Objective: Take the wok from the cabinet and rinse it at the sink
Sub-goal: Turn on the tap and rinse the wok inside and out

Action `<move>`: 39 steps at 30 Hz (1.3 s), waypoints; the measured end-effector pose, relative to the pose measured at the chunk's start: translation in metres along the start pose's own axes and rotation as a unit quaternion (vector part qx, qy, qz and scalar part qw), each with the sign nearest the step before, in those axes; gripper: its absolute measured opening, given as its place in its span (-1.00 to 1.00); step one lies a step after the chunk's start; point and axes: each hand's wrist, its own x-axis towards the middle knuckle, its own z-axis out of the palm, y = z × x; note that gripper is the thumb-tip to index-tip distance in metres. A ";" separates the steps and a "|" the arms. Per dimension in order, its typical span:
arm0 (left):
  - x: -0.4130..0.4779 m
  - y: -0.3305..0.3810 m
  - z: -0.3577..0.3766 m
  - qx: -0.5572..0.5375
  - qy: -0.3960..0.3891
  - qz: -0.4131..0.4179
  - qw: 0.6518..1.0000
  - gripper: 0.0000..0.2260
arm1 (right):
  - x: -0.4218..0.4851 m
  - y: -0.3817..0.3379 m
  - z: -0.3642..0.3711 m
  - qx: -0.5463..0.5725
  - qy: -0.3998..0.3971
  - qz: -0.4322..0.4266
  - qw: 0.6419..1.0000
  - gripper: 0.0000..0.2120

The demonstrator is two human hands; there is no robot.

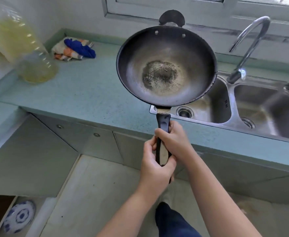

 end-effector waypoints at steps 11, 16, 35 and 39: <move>0.081 -0.047 0.101 0.042 0.002 -0.060 0.997 -0.56 | 0.083 0.051 -0.090 0.034 0.005 0.065 0.997 -0.80; 0.096 -0.062 0.117 0.048 -0.019 -0.087 0.995 -0.62 | 0.097 0.076 -0.107 0.062 0.009 0.115 0.991 -0.74; 0.125 -0.105 0.149 0.095 -0.031 -0.141 0.985 -0.59 | 0.118 0.122 -0.138 0.100 0.030 0.170 0.980 -0.82; 0.125 -0.110 0.149 0.091 -0.030 -0.149 0.984 -0.56 | 0.120 0.130 -0.137 0.068 0.027 0.176 0.982 -0.87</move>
